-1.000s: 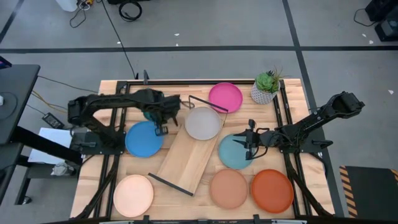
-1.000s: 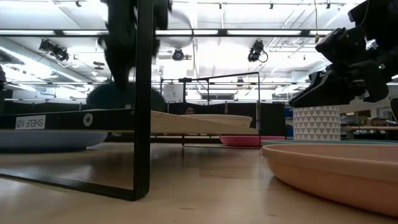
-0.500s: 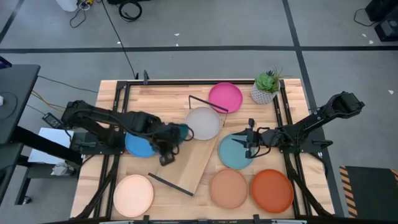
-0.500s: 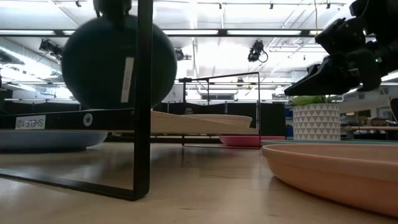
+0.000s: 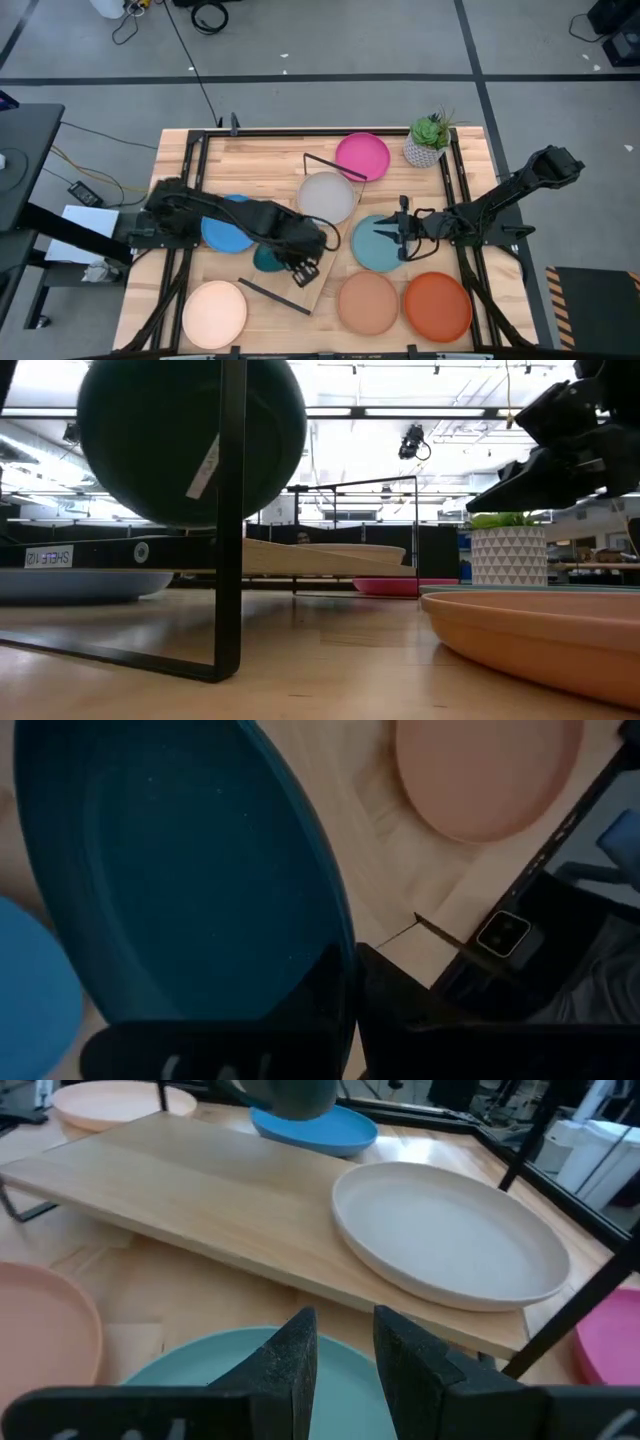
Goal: Place and stack plates onto a shelf
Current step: Put the dark green plate on the shelf
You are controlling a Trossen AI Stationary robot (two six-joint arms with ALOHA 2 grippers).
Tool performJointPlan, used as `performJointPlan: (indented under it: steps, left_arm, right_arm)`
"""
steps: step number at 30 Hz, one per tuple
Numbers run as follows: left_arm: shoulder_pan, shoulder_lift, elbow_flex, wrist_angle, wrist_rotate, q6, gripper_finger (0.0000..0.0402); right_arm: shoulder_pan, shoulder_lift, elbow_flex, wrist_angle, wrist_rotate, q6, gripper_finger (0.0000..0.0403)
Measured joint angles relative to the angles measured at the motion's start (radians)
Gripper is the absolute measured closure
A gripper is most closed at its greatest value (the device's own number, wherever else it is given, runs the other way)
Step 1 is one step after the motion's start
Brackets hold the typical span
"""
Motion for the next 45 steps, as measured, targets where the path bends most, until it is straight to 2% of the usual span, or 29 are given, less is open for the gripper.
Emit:
performJointPlan:
  steps: [8,13,23,28,31,38,41,45]
  left_arm:
    - [-0.002,0.164,0.188,-0.029,0.003,-0.127,0.0385]
    - [-0.003,0.207,0.192,-0.040,0.003,-0.193,0.0385]
    - [-0.008,0.315,0.192,-0.055,-0.006,-0.190,0.0384]
    - [-0.013,0.324,0.190,-0.056,-0.020,-0.172,0.0380]
    - [-0.014,0.327,0.188,-0.046,-0.023,-0.181,0.0354]
    - [-0.017,0.327,0.188,-0.034,-0.024,-0.190,0.0263]
    - [-0.016,0.326,0.188,-0.032,-0.031,-0.159,0.0248]
    - [-0.019,0.325,0.188,-0.057,-0.048,-0.051,0.0248]
  right_arm:
    - [0.009,0.000,0.000,0.009,0.000,-0.029,0.0295]
    - [0.009,0.000,0.000,0.040,0.000,-0.057,0.0295]
    - [0.009,0.000,0.000,0.060,0.000,-0.099,0.0295]
    - [0.009,0.000,0.001,0.077,-0.012,-0.116,0.0295]
    - [0.009,0.000,0.001,0.076,-0.043,-0.116,0.0295]
    - [0.009,0.000,0.001,0.077,-0.051,-0.116,0.0295]
    - [0.009,0.000,0.001,0.077,-0.051,-0.114,0.0295]
    - [0.009,0.000,0.001,0.076,-0.052,-0.110,0.0295]
